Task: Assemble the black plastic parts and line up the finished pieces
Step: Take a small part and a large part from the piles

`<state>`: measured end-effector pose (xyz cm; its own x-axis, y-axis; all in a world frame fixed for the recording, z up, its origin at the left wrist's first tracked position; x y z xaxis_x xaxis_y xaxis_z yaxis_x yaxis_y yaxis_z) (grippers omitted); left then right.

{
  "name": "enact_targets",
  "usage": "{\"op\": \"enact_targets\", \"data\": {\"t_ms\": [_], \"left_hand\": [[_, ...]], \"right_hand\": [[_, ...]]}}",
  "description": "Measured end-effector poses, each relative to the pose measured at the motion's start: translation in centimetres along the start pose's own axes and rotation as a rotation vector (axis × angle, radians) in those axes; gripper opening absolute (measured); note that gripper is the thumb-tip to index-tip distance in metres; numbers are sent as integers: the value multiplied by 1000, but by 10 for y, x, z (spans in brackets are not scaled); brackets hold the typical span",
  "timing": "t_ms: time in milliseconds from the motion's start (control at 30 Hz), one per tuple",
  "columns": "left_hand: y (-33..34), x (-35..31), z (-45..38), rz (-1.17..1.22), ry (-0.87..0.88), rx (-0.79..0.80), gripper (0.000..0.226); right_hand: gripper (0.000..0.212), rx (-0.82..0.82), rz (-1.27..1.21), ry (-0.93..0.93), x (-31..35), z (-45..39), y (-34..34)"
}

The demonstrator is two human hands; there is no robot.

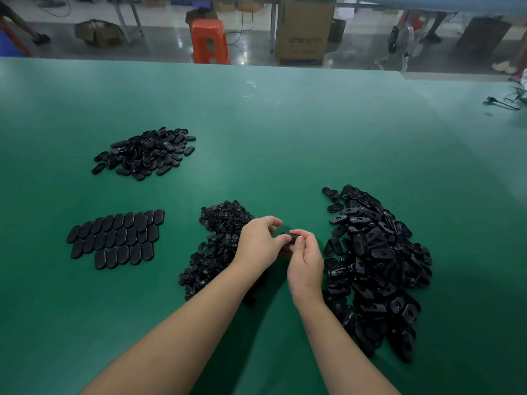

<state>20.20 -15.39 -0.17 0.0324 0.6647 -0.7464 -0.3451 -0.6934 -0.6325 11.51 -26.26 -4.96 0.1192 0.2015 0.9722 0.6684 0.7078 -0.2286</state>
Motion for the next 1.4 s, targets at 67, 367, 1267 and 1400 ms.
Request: {"op": "enact_targets", "data": {"t_ms": [67, 367, 1267, 1400], "left_hand": [[1, 3, -1, 38, -13, 48, 13], [0, 11, -2, 191, -51, 127, 5], [4, 1, 5, -8, 58, 67, 7], [1, 1, 6, -35, 77, 70, 7]], "right_hand": [[30, -2, -11, 0, 1, 0, 0], [21, 97, 19, -36, 4, 1, 9], [17, 51, 59, -72, 6, 0, 3], [24, 65, 44, -56, 5, 1, 5]]}}
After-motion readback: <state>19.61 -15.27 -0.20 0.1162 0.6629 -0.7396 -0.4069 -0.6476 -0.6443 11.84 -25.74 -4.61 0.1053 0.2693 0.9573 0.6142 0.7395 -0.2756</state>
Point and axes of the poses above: each hand's wrist, its own z-axis away from the middle knuckle, its own y-axis out of the palm, x = y × z, the point moved 8 cm from there along -z, towards the middle knuckle, and after that the axes turned 5 degrees about -y, right-handed, at the moved point
